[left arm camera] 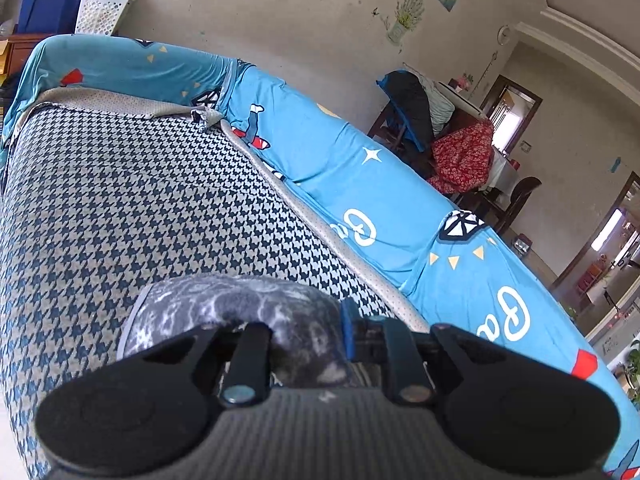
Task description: Fold clothes
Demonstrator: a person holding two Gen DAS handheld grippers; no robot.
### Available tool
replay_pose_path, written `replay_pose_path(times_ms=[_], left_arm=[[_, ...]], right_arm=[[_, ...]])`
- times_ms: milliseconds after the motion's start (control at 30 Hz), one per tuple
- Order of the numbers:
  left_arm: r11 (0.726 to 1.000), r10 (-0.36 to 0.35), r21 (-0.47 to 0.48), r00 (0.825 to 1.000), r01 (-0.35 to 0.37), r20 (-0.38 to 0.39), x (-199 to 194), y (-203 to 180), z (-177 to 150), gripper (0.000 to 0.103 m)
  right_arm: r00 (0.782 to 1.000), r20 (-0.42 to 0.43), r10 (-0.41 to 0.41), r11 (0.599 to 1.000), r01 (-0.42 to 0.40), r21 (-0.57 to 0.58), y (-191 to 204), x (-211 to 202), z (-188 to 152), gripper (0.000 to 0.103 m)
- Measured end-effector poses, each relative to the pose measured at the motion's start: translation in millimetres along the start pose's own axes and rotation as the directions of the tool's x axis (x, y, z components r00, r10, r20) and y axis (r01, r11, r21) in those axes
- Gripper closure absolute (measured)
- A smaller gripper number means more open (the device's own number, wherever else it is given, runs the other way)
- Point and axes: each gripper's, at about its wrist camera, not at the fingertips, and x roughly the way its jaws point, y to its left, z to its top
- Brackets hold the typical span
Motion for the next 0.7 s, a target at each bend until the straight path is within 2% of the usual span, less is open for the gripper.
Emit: replay_pose_path(times_ms=[67, 100, 133, 167, 200, 233, 300, 367, 433, 600, 700], left_arm=[[1.000, 0.020, 0.017, 1.000, -0.020, -0.022, 4, -1, -2, 0.078], [0.999, 0.037, 0.025, 0.999, -0.036, -0.033, 6, -1, -3, 0.072], [0.998, 0.064, 0.030, 0.997, -0.063, -0.048, 8, -1, -3, 0.056], [0.996, 0.087, 0.026, 0.994, -0.085, -0.062, 11, 2, -3, 0.043], [0.994, 0.106, 0.016, 0.991, -0.105, -0.078, 14, 5, -3, 0.038], [0.993, 0.120, 0.008, 0.988, -0.120, -0.092, 16, 8, -3, 0.031], [0.989, 0.150, 0.005, 0.983, -0.151, -0.107, 18, 11, -3, 0.027], [0.982, 0.189, 0.025, 0.978, -0.187, -0.092, 17, 11, -2, 0.012], [0.969, 0.245, 0.060, 0.968, -0.241, -0.063, 14, 10, -2, 0.000], [0.920, 0.363, 0.172, 0.931, -0.352, -0.035, 15, 9, 0, 0.000], [0.922, 0.363, 0.151, 0.932, -0.356, -0.017, 11, 17, 0, 0.000]], right_arm=[[0.999, -0.029, -0.017, 1.000, 0.017, -0.008, 5, 7, -5, 0.089], [0.999, -0.049, -0.012, 1.000, 0.011, -0.021, 7, 10, -7, 0.085], [0.997, -0.075, -0.004, 0.999, 0.001, -0.039, 11, 12, -8, 0.082], [0.995, -0.101, 0.004, 0.998, -0.009, -0.056, 15, 14, -9, 0.070], [0.994, -0.110, 0.008, 0.997, -0.016, -0.071, 18, 13, -10, 0.053], [0.993, -0.118, 0.012, 0.996, -0.022, -0.087, 21, 11, -11, 0.048], [0.992, -0.126, 0.021, 0.992, -0.036, -0.118, 27, 7, -11, 0.041], [0.991, -0.134, 0.027, 0.988, -0.047, -0.145, 30, 1, -10, 0.036], [0.990, -0.138, 0.036, 0.987, -0.057, -0.149, 30, -6, -9, 0.036], [0.990, -0.142, 0.021, 0.985, -0.045, -0.167, 23, -21, -7, 0.033], [0.987, -0.157, -0.013, 0.986, -0.013, -0.164, 13, -24, -7, 0.033]])
